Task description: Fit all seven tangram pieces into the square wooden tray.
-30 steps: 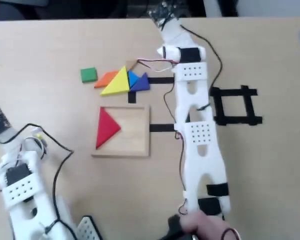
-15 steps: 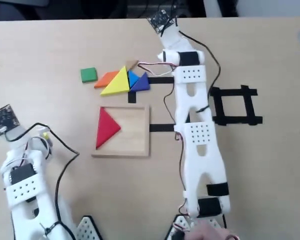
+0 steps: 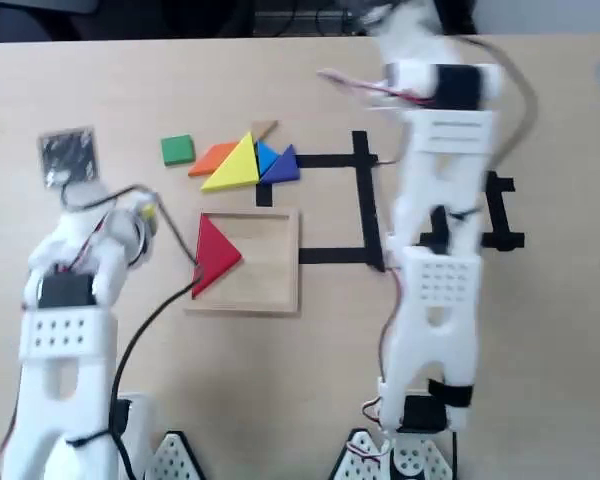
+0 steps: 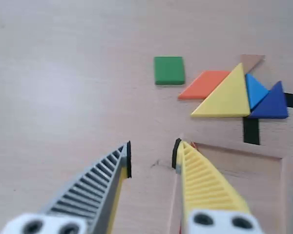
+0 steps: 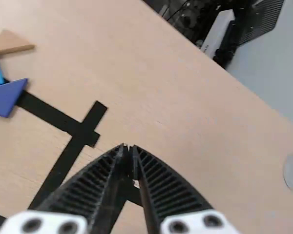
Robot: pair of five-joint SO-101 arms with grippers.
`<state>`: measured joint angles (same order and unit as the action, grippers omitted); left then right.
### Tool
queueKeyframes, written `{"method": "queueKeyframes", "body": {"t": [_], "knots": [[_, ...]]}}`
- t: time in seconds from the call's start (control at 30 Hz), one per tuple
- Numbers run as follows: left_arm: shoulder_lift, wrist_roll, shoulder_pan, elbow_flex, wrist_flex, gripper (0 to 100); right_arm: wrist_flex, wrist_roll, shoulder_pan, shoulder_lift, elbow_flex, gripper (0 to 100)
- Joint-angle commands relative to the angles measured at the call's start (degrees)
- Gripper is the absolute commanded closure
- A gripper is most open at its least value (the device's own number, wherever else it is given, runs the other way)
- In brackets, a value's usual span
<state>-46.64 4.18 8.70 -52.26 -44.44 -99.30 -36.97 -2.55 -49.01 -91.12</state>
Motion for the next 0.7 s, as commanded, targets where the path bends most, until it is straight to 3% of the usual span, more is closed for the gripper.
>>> {"method": "queueKeyframes", "body": {"t": [0.0, 0.37, 0.67], "knots": [[14.68, 1.41, -3.65, 18.15, -3.25, 83, -2.02, 3.60, -6.95, 12.09, 11.30, 98.8], [53.36, 1.58, -10.77, 47.78, -5.54, 83, -0.18, 8.88, -8.44, 33.36, 62.64, 98.8], [72.70, 1.58, -11.74, 62.64, -5.10, 83, 23.03, 12.40, -8.35, 48.22, 97.63, 98.8]]}}
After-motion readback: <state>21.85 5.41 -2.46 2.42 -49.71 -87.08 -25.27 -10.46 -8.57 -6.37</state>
